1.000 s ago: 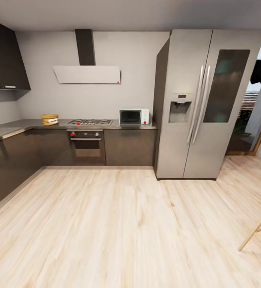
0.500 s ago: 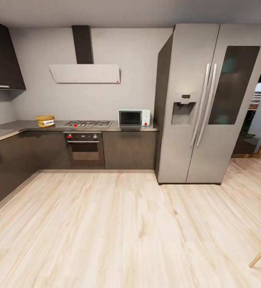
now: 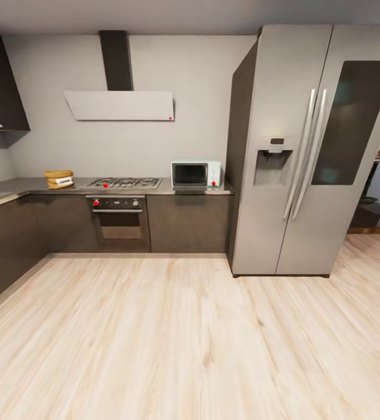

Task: In the kitchen, take the popcorn bag from the countertop, put it into the microwave, and heat it until the popcorn is cooked so the cooked popcorn ends up inside the bag.

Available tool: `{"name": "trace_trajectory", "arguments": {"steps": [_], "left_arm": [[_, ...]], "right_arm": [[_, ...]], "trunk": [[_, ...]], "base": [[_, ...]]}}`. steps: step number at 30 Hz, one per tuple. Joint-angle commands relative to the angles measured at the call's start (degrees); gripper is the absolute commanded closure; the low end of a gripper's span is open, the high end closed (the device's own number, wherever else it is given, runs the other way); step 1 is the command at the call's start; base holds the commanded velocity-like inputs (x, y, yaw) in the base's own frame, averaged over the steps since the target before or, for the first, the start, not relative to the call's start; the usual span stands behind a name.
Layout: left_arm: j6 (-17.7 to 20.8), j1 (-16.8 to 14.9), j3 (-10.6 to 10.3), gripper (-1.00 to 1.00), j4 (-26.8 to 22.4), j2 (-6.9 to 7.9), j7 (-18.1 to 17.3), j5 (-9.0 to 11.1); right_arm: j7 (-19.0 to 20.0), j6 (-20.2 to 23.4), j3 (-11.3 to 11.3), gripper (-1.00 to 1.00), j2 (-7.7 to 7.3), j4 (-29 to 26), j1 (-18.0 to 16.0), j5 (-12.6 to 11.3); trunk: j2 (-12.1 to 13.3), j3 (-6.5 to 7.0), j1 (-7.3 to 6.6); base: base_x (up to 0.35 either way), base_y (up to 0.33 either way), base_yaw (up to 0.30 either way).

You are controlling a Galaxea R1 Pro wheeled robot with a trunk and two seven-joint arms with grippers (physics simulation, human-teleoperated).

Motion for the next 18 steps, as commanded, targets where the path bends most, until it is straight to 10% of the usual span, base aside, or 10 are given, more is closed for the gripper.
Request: {"name": "trace_trajectory", "arguments": {"steps": [1, 18], "left_arm": [[-0.02, -0.02, 0.01, -1.0, -0.03, 0.0, -0.01, 0.43], [-0.02, -0.01, 0.01, -1.0, 0.06, 0.0, -0.01, 0.52]], "right_arm": [[-0.01, -0.18, 0.15, -1.0, 0.02, 0.03, -0.01, 0.36], [-0.01, -0.26, 0.15, -1.0, 0.07, 0.03, 0.0, 0.44]], "trunk": [[-0.02, -0.04, 0.03], [-0.02, -0.04, 0.03]], "base": [[0.325, 0.0, 0.0], [0.326, 0.0, 0.0]]}}
